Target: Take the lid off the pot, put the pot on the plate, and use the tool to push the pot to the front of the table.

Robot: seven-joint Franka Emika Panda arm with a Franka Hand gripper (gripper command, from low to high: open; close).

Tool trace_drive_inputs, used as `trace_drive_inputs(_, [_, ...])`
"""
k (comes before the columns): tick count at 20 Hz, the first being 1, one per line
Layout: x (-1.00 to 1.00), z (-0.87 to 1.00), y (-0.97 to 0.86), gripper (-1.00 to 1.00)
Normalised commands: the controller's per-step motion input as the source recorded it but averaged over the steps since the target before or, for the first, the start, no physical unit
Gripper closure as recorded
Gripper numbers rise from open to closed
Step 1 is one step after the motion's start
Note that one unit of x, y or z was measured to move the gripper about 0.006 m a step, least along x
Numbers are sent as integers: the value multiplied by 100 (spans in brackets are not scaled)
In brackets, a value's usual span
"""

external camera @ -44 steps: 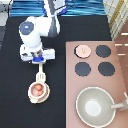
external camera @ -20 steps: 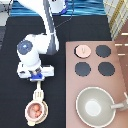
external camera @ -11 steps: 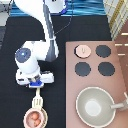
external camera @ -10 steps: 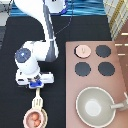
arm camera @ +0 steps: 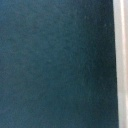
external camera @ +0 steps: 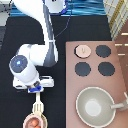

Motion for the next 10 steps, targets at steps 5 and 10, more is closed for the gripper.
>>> trace_drive_inputs(5, [-88, 79, 16, 100])
trace_drive_inputs(10, [-95, 64, 2, 100])
